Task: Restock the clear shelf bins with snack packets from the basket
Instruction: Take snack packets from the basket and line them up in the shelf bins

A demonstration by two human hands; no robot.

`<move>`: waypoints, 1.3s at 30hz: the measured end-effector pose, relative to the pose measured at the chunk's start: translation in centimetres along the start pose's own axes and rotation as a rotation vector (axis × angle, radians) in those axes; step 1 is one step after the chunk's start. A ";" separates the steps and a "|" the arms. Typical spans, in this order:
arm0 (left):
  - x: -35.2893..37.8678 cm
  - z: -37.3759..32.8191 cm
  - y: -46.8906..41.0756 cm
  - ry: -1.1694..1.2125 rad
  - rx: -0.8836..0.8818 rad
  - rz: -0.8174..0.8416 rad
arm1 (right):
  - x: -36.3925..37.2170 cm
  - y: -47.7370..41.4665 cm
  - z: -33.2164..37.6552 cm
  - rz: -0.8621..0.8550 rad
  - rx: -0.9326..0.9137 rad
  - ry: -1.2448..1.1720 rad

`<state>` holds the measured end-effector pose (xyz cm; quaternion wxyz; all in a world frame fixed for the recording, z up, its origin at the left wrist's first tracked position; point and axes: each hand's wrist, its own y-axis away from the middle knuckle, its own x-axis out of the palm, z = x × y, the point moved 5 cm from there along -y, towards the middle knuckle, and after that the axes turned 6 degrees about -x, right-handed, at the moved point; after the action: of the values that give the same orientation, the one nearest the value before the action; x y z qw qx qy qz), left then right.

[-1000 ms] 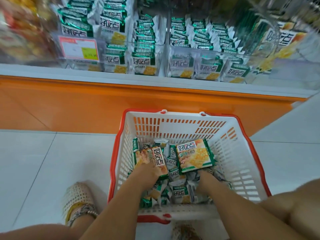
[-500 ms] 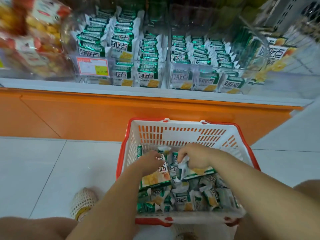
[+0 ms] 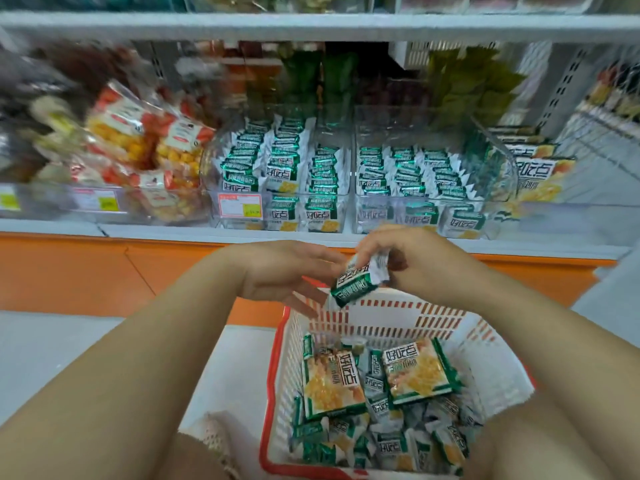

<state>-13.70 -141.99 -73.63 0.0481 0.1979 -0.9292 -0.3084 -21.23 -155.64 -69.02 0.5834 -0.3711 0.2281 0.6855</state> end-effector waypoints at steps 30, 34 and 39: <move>-11.6 -0.6 1.1 -0.583 0.129 -1.097 | 0.6 -18.9 -1.5 -0.408 0.176 0.306; -12.0 0.3 0.8 -0.669 0.105 -1.077 | -0.7 -20.0 -2.4 -0.335 0.243 0.333; -12.4 0.8 0.6 -0.724 0.027 -1.098 | -1.2 -20.4 -2.4 -0.232 0.312 0.434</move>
<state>-2.67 -136.17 -73.57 -0.4344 0.5277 -0.6544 -0.3235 -0.80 -153.80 -67.19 0.6454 -0.4385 0.4064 0.4754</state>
